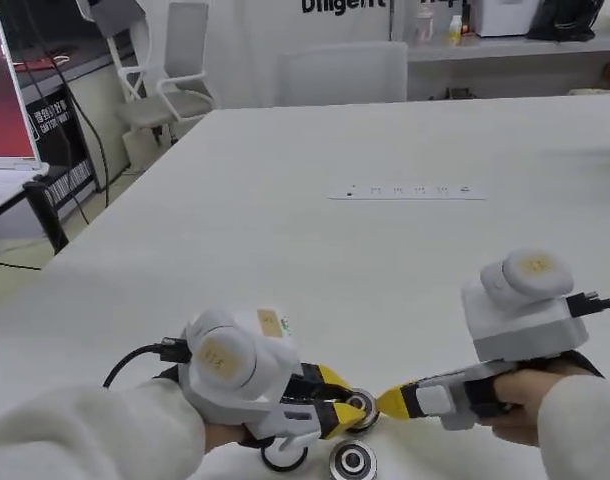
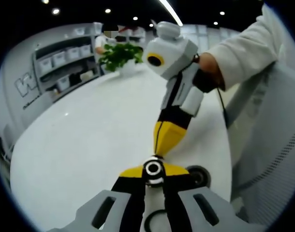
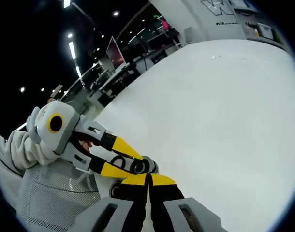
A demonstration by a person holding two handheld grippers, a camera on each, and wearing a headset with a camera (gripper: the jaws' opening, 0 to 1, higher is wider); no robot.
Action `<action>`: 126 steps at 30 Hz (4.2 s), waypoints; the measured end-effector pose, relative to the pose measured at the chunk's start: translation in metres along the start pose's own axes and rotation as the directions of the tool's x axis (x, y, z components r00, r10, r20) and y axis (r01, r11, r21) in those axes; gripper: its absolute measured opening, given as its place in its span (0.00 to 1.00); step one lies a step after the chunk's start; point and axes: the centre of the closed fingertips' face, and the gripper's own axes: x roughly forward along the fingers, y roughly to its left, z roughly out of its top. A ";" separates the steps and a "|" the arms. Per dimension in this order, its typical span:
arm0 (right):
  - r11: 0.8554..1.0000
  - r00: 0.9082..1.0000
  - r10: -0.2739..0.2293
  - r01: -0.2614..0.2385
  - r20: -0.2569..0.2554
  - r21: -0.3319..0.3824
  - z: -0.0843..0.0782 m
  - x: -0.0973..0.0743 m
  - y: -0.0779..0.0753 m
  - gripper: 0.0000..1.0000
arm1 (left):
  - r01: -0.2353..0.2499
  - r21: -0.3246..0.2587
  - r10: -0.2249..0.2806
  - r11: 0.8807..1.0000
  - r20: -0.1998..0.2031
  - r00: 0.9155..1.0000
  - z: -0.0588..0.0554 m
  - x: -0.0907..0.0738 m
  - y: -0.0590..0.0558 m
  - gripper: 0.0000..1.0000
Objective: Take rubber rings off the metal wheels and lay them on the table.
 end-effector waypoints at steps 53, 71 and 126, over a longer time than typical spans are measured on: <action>1.000 0.999 -0.009 0.008 0.046 0.024 0.007 -0.001 -0.005 0.00 | -0.048 -0.026 0.048 0.999 0.020 0.999 0.000 -0.002 0.000 0.14; 0.999 0.999 0.024 -0.025 0.039 0.022 0.007 -0.001 0.004 0.00 | -0.020 0.005 0.020 1.000 0.025 0.999 0.000 -0.001 -0.001 0.13; 0.998 0.998 -0.003 -0.002 0.066 0.063 0.016 -0.007 0.005 0.00 | 0.022 0.010 -0.023 1.000 0.091 0.996 0.039 -0.022 -0.001 0.36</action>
